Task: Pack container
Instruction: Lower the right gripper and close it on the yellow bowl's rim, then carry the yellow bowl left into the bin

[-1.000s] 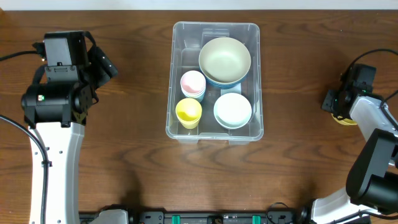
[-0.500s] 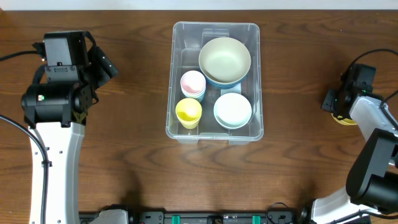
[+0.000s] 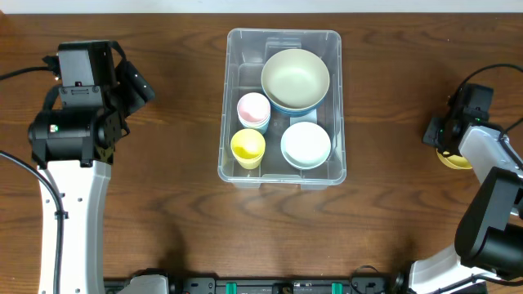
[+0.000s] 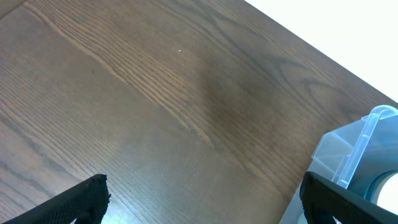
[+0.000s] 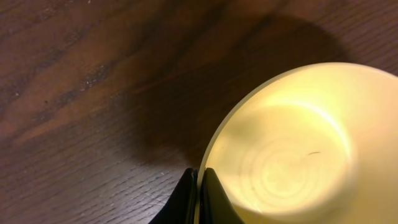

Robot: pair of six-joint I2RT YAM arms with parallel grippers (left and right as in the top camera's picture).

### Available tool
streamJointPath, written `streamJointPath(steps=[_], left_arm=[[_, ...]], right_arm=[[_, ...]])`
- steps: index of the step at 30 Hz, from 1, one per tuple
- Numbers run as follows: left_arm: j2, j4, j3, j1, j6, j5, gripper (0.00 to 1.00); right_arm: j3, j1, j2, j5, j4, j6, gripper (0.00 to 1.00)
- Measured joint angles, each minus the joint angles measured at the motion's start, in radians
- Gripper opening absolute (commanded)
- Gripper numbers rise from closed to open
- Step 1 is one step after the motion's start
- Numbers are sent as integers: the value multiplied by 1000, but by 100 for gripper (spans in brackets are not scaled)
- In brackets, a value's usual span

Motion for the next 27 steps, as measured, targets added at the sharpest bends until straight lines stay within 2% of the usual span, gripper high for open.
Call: streamJointPath(steps=[8, 14, 21, 27], left_arm=[[0, 0, 0, 0, 0, 0, 98], [0, 0, 0, 0, 0, 0, 98], [0, 0, 0, 0, 0, 0, 98], [0, 0, 0, 0, 0, 0, 98]], right_arm=[[2, 3, -1, 3, -9, -1, 1], [48, 56, -48, -10, -126, -1, 1], [246, 216, -198, -34, -315, -35, 1], [446, 446, -290, -48, -436, -94, 1]])
